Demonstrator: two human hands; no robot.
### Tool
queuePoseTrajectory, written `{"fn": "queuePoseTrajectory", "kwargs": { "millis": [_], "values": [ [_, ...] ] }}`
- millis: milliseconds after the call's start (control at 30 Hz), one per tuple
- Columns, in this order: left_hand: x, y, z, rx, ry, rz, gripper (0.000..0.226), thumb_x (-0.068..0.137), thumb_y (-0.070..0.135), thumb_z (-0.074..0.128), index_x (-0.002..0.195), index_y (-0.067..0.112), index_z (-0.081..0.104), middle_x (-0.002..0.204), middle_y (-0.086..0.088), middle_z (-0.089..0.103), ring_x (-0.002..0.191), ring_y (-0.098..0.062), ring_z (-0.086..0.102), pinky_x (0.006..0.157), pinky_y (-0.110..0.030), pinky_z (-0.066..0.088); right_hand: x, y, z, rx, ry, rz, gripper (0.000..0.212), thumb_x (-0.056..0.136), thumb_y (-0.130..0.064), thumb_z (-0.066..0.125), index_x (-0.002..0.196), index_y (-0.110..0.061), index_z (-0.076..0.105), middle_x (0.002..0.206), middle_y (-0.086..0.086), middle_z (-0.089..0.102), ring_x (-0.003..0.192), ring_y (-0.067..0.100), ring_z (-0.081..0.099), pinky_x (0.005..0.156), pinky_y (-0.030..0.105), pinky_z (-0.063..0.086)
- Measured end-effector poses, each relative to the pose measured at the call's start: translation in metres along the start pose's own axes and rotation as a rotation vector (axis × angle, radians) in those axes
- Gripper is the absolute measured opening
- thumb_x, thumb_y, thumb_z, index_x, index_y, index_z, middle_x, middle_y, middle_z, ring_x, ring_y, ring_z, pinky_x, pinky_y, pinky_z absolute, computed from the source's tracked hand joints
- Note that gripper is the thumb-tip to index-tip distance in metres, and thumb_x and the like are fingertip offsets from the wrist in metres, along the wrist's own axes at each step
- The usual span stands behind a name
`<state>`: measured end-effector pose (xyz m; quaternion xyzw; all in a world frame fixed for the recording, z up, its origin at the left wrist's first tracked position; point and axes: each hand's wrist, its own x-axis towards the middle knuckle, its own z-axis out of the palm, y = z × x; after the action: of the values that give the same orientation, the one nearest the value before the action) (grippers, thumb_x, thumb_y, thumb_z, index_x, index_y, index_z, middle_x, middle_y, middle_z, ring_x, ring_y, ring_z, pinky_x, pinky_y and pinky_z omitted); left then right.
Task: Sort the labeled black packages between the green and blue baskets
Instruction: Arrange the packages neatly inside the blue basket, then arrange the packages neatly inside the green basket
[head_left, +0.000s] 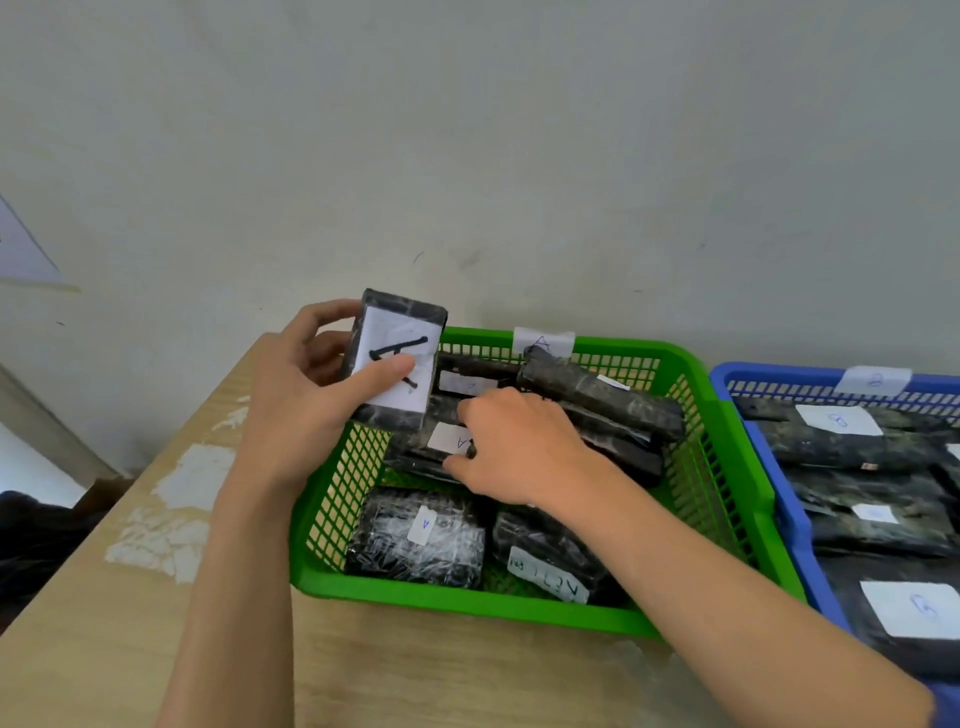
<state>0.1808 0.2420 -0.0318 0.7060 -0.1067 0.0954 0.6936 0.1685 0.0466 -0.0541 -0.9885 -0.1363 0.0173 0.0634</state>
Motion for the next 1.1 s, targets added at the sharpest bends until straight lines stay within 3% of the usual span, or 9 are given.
{"fn": "queuePoseTrajectory", "kwargs": {
  "millis": [233,333,433,533,633,800,900,1000,1100],
  "values": [
    [0.0,-0.004,0.001,0.172,-0.08,0.056,0.057,0.067,0.051,0.085,0.12,0.041,0.069,0.104,0.012,0.075,0.092,-0.009,0.074,0.066,-0.017,0.057,0.0,0.001,-0.005,0.049,0.001,0.077,0.041,0.083,-0.055,0.069,0.066,-0.023,0.05,0.07,-0.005,0.05,0.06,0.015,0.046,0.048,0.03,0.03],
    [0.002,-0.006,0.001,0.209,-0.096,0.084,0.054,0.07,0.047,0.084,0.121,0.041,0.069,0.105,0.012,0.074,0.089,-0.009,0.074,0.064,-0.016,0.057,0.002,0.003,-0.008,0.085,0.005,0.086,0.04,0.079,-0.054,0.071,0.073,-0.019,0.055,0.067,-0.005,0.051,0.059,0.015,0.046,0.047,0.028,0.026],
    [0.003,-0.008,0.001,0.246,-0.115,0.076,0.052,0.071,0.049,0.083,0.12,0.045,0.068,0.107,0.018,0.073,0.094,-0.006,0.073,0.068,-0.018,0.058,0.006,0.01,-0.013,0.196,0.013,0.086,0.046,0.076,-0.053,0.074,0.109,-0.023,0.063,0.07,-0.005,0.056,0.062,0.014,0.051,0.048,0.028,0.032],
    [0.003,-0.007,0.002,0.296,-0.151,0.075,0.046,0.075,0.046,0.081,0.119,0.045,0.067,0.107,0.023,0.073,0.097,0.0,0.071,0.073,-0.014,0.056,0.01,0.022,-0.018,0.263,0.002,0.111,0.042,0.078,-0.052,0.077,0.095,-0.019,0.057,0.079,-0.001,0.061,0.071,0.021,0.061,0.055,0.033,0.045],
    [0.006,-0.001,0.001,0.346,-0.205,0.036,0.042,0.081,0.042,0.079,0.12,0.043,0.064,0.108,0.019,0.073,0.099,0.001,0.069,0.074,-0.019,0.058,0.01,0.037,-0.025,0.305,0.117,0.143,0.037,0.078,-0.053,0.077,0.093,-0.024,0.059,0.08,-0.003,0.062,0.071,0.017,0.059,0.055,0.033,0.042],
    [0.018,0.018,0.003,0.631,-0.476,-0.016,0.04,0.086,0.045,0.075,0.123,0.044,0.058,0.12,0.016,0.067,0.106,0.003,0.062,0.085,-0.031,0.055,0.004,0.055,-0.036,0.376,0.24,0.168,0.038,0.078,-0.057,0.077,0.096,-0.026,0.063,0.078,-0.01,0.06,0.071,0.009,0.056,0.059,0.032,0.045],
    [0.022,0.025,0.012,0.707,-0.694,-0.061,0.041,0.089,0.039,0.075,0.126,0.036,0.059,0.123,0.018,0.066,0.114,0.005,0.059,0.084,-0.024,0.051,-0.001,0.064,-0.043,0.402,0.24,0.177,0.033,0.077,-0.056,0.08,0.089,-0.031,0.061,0.08,-0.017,0.057,0.073,-0.002,0.05,0.057,0.024,0.038],
    [0.021,0.026,0.024,0.84,-0.919,-0.076,0.033,0.093,0.031,0.073,0.124,0.027,0.062,0.115,0.009,0.071,0.105,-0.009,0.066,0.082,-0.028,0.053,-0.007,0.071,-0.051,0.427,0.21,0.189,0.029,0.077,-0.054,0.082,0.084,-0.033,0.063,0.08,-0.012,0.062,0.071,0.003,0.056,0.055,0.026,0.037],
    [0.021,0.026,0.031,0.904,-0.998,-0.07,0.031,0.095,0.028,0.071,0.125,0.023,0.063,0.115,0.006,0.069,0.104,-0.012,0.066,0.088,-0.029,0.052,-0.013,0.074,-0.059,0.434,0.115,0.194,0.034,0.076,-0.053,0.084,0.093,-0.028,0.069,0.084,-0.007,0.066,0.07,0.011,0.061,0.058,0.028,0.043]
  ]
}}
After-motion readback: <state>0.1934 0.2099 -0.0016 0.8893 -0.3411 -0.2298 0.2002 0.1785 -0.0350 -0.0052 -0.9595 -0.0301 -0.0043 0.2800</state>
